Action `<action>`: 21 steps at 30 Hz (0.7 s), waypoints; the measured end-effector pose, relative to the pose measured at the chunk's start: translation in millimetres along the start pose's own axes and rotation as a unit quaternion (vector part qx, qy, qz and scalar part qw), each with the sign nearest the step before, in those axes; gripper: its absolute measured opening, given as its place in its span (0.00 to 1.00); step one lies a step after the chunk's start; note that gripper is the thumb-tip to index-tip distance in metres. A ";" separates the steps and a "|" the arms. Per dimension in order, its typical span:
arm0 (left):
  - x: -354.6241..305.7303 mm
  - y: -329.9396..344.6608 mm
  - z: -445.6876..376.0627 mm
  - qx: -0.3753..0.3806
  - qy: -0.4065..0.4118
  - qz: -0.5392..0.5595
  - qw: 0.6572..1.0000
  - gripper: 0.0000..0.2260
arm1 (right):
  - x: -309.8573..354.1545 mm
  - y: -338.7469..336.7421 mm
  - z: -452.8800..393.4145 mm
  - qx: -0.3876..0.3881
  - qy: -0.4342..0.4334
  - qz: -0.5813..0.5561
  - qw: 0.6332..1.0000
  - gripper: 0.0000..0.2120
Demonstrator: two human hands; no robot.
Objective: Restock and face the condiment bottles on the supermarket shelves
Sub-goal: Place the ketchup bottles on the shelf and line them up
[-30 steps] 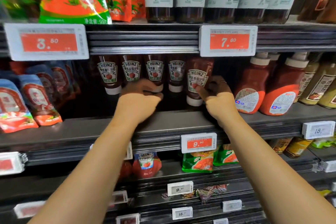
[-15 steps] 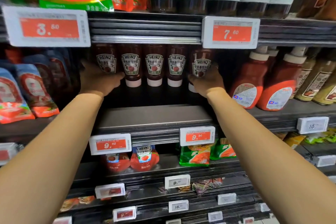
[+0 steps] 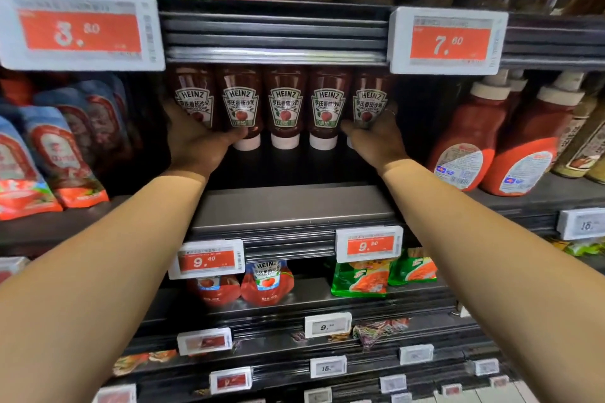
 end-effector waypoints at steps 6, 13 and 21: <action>4.5 1.3 -4.0 -0.021 0.018 -0.035 0.999 0.52 | 8.5 -2.7 9.6 -0.030 -0.042 -0.010 0.999 0.54; 5.8 2.7 -5.2 -0.020 0.020 -0.042 0.999 0.53 | 12.9 -2.3 12.3 -0.053 -0.075 0.055 0.994 0.55; 7.8 3.1 -6.1 -0.018 0.015 -0.041 0.999 0.52 | 5.1 -0.7 3.1 -0.052 -0.053 0.023 0.997 0.44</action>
Point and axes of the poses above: each hand's wrist, its own z-axis away from the middle knuckle, its own y-axis out of the palm, x = y × z, the point moved 8 cm from there along -z, towards the middle knuckle, and after that the axes turned 2 degrees about z, right-handed, at the moved point
